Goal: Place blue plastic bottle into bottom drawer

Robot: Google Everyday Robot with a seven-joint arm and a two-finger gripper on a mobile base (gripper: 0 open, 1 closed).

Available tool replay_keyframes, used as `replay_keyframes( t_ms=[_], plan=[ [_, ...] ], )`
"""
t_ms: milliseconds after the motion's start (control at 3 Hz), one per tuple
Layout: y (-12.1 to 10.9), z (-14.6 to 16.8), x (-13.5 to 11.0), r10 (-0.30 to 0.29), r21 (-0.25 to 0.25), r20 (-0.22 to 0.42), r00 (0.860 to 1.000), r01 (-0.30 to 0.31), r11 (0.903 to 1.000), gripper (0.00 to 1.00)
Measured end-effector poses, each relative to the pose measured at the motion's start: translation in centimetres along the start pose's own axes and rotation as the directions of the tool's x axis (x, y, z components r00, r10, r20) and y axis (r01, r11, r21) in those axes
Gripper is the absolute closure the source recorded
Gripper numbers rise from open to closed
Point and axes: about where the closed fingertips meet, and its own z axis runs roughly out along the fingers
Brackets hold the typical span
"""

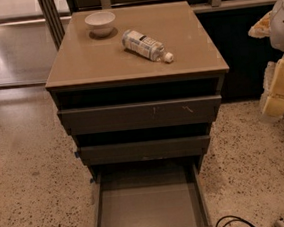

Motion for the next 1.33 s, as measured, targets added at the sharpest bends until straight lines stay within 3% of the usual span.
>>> replay_keyframes(
  t_ms=[667, 1333],
  plan=[
    [-3.7, 1.9, -3.1, -0.069, 0.051, 0.048, 0.996, 0.067, 0.9965, 0.0],
    [-9.8, 7.1, -8.0, -0.184, 0.048, 0.127, 0.975, 0.179, 0.9826, 0.0]
  ],
)
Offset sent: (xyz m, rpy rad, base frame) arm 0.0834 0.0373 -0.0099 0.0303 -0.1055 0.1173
